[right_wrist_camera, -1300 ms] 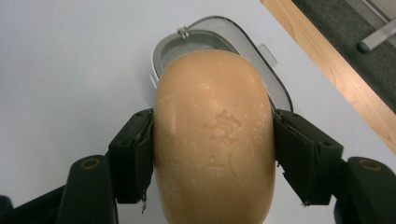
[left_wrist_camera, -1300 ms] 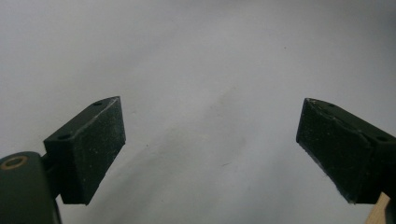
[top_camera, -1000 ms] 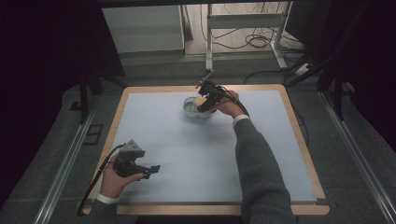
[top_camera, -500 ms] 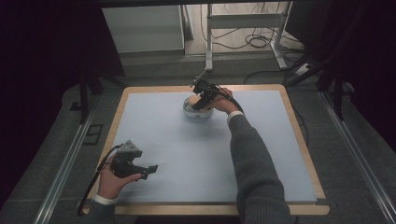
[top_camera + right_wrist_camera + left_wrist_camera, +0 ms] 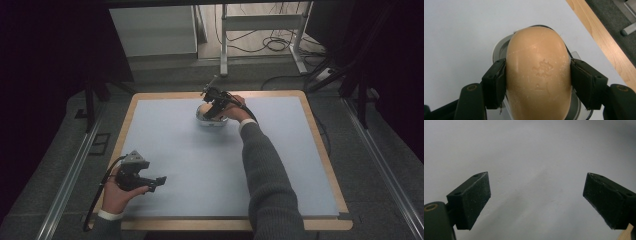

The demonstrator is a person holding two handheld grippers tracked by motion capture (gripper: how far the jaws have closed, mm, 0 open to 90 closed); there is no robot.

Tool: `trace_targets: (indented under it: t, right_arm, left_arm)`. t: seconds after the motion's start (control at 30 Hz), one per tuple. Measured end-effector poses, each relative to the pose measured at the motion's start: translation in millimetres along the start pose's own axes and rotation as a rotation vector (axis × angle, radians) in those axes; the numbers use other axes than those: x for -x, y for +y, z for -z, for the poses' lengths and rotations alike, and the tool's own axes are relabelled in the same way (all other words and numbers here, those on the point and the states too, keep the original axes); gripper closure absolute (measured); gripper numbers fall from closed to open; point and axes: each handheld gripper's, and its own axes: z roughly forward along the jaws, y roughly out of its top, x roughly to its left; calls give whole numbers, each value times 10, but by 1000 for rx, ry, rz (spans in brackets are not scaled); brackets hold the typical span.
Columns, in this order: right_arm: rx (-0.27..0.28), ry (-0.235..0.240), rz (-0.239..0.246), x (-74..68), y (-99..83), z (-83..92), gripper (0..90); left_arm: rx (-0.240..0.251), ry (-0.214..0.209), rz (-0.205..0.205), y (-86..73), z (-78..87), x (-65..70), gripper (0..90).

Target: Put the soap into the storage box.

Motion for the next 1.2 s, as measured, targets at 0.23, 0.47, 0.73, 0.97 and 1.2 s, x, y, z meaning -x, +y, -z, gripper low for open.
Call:
trace_targets:
  t: [0.23, 0.47, 0.73, 0.97, 1.2]
  right_arm:
    - [44, -26, -32, 23, -77, 142, 321]
    - [101, -29, -118, -4, -208, 286, 314]
    - [168, -41, -172, -66, -440, 493, 285]
    - [193, -54, -216, -150, -739, 626, 270]
    - [210, -85, -270, -300, -1177, 741, 269]
  left_arm:
    - [-3, 0, 1, 5, -1, -16, 78]
    - [-11, -5, 8, -4, -46, -36, 78]
    - [-11, -5, 8, 5, -60, -32, 78]
    - [-3, 8, 22, 4, -31, -80, 79]
    - [-6, 6, 19, 12, -43, -62, 78]
